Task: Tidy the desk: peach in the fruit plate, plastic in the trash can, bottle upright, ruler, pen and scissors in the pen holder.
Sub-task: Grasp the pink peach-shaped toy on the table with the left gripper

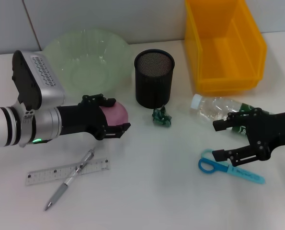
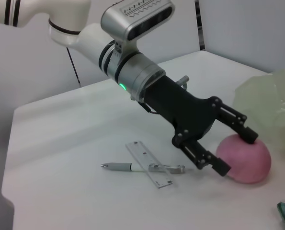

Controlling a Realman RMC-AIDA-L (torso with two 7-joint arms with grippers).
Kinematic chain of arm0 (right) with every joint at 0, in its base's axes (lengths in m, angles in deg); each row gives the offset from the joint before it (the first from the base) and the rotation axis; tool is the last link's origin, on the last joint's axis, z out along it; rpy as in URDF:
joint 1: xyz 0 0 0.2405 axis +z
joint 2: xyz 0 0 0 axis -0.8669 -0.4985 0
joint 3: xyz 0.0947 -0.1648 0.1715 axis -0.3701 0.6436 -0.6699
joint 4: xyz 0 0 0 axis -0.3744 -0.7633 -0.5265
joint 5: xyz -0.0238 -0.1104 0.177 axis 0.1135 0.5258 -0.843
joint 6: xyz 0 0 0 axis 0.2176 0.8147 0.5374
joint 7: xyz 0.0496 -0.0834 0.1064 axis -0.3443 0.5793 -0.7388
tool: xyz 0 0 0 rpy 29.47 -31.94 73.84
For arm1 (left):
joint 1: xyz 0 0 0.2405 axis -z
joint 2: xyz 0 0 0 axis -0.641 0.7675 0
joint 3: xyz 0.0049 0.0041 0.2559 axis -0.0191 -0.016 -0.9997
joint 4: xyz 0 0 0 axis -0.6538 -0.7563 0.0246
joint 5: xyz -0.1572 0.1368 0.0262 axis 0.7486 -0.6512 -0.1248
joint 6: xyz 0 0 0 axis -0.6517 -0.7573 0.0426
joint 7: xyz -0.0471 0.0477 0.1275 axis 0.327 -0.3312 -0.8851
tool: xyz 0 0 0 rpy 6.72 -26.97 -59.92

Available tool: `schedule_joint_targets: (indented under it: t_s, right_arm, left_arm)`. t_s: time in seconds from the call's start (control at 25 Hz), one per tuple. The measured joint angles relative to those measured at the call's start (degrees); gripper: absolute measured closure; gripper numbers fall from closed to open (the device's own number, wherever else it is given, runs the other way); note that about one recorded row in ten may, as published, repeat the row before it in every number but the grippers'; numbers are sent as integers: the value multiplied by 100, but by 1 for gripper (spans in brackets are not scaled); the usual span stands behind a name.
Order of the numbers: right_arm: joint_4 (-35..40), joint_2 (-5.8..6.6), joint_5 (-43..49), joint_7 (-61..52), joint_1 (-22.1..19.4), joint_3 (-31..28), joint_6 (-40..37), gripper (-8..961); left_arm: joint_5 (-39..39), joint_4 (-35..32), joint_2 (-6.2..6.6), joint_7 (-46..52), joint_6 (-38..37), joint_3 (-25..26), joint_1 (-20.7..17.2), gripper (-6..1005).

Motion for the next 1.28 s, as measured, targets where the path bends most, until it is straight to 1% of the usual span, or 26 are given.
schedule_joint_targets:
  t_s: [0.04, 0.2, 0.32, 0.4, 0.92, 1.28]
  right_arm:
    - [0, 0, 0, 0, 0, 0, 0, 127]
    - [4, 0, 11, -1, 29, 16, 0, 127]
    - [4, 0, 13, -1, 45, 20, -3, 126]
    - [4, 0, 14, -1, 49, 20, -7, 126]
    - [1, -9, 31, -18, 99, 37, -1, 127]
    - [4, -9, 37, -18, 103, 43, -22, 127]
  left_arm:
    - [-2, -14, 4, 52, 123, -30, -9, 213]
    - [-3, -66, 8, 62, 130, -34, -43, 219]
    - [-4, -361, 21, 66, 135, -35, -235, 224]
    - [-4, -401, 22, 67, 143, -35, -276, 227]
    - [-2, -362, 27, 73, 363, -29, -282, 247]
    - [-2, -320, 24, 150, 388, -53, -277, 261]
